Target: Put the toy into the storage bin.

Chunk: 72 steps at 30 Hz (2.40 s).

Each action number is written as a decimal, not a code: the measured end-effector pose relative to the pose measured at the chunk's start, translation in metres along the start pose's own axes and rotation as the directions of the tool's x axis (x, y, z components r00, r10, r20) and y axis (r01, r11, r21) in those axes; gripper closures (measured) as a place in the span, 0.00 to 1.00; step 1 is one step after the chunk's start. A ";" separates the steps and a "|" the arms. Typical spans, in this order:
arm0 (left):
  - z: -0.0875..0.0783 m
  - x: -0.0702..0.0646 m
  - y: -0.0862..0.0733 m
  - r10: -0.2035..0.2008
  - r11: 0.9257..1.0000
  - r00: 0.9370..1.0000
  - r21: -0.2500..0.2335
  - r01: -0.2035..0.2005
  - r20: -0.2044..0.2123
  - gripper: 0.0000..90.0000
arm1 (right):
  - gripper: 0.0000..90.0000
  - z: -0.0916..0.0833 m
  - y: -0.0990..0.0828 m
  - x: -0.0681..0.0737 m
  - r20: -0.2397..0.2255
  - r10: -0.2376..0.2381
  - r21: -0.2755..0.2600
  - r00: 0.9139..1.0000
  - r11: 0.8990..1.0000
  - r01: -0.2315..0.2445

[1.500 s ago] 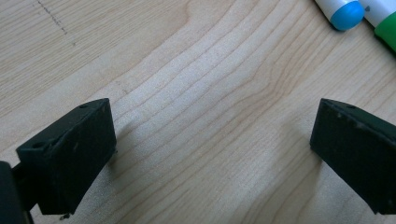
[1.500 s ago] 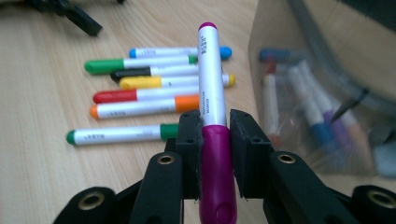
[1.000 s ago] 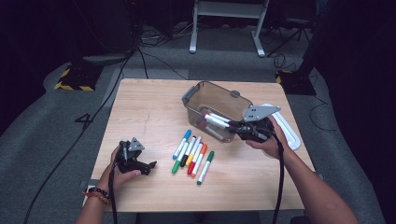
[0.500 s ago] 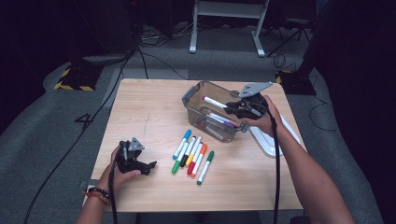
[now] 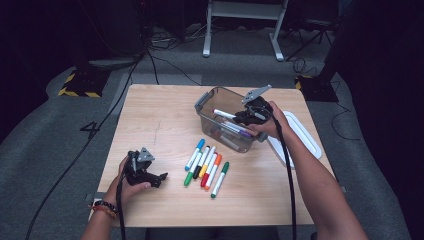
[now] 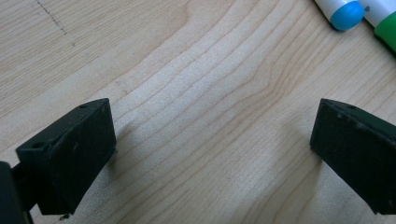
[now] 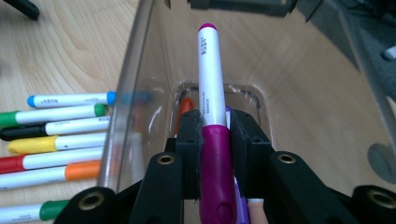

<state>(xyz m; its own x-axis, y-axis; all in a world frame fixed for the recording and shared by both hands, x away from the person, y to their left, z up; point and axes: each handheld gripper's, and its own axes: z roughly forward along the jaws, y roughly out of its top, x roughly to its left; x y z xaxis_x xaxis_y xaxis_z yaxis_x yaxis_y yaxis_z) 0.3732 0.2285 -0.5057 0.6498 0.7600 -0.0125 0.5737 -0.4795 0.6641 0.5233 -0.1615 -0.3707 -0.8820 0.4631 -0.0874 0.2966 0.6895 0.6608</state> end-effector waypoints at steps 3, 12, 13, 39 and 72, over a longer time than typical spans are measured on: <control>0.000 0.000 0.000 0.000 1.000 1.000 0.000 0.000 0.000 0.01 | 0.83 0.009 0.001 0.000 -0.006 -0.011 0.044 1.000 0.999 0.012; 0.000 0.000 0.000 0.000 1.000 1.000 0.000 0.000 0.000 0.01 | 0.83 0.028 0.005 0.007 -0.020 -0.035 0.153 0.999 0.987 0.037; 0.000 0.000 0.000 0.000 1.000 1.000 -0.001 0.000 0.000 0.01 | 0.83 0.029 0.005 0.007 -0.022 -0.034 0.162 0.999 0.986 0.037; 0.000 0.001 0.000 0.006 1.000 1.000 0.001 -0.006 0.002 0.00 | 0.40 -0.020 -0.009 0.012 0.121 0.081 0.003 0.989 0.997 -0.082; 0.000 0.000 0.000 -0.003 1.000 1.000 0.000 0.003 -0.005 0.01 | 0.34 -0.093 -0.102 0.094 0.110 0.099 -0.238 0.989 0.969 -0.071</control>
<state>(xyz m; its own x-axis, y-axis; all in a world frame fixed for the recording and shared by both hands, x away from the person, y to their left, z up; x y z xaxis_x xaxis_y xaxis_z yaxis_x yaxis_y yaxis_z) 0.3728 0.2284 -0.5056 0.6455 0.7637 -0.0110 0.5757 -0.4770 0.6641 0.3763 -0.2403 -0.3764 -0.8026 0.5876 -0.1027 0.2625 0.5025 0.8237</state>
